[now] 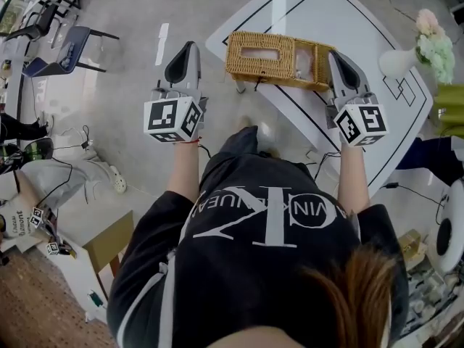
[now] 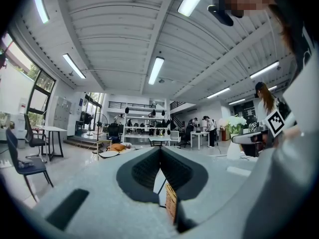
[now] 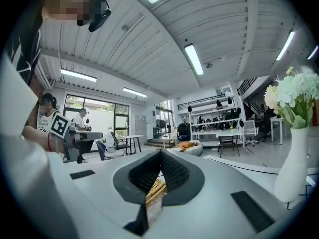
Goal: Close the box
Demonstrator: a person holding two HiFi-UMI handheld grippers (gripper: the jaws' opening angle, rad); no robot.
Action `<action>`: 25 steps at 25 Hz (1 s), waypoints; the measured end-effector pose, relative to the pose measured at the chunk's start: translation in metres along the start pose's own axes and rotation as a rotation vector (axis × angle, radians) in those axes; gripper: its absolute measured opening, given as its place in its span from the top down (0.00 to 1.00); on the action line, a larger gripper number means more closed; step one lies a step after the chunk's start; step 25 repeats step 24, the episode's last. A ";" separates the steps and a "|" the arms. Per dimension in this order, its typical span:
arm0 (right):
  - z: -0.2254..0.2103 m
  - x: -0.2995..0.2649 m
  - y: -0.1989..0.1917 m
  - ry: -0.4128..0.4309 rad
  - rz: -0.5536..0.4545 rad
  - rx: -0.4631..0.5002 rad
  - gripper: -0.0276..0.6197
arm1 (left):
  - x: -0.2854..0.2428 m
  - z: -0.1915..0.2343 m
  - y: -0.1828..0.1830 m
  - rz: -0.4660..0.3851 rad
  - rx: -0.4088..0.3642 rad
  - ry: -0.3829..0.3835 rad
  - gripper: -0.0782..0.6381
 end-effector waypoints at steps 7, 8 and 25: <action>0.001 -0.001 -0.002 0.002 0.002 -0.003 0.96 | 0.001 0.004 -0.002 0.007 0.004 0.002 0.88; 0.001 -0.001 -0.002 0.003 0.003 -0.004 0.96 | 0.001 0.004 -0.002 0.007 0.004 0.002 0.88; 0.006 -0.012 -0.010 0.027 0.017 -0.020 0.96 | 0.002 0.010 -0.003 0.012 0.002 0.016 0.88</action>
Point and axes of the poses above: the fingertips, and each gripper's own axes: x backward along the fingers, z to its left, y out of its top, the point moved 10 cm from there along x, backward along the fingers, and after that the axes turned 5 degrees about x, right-handed, at the moved point
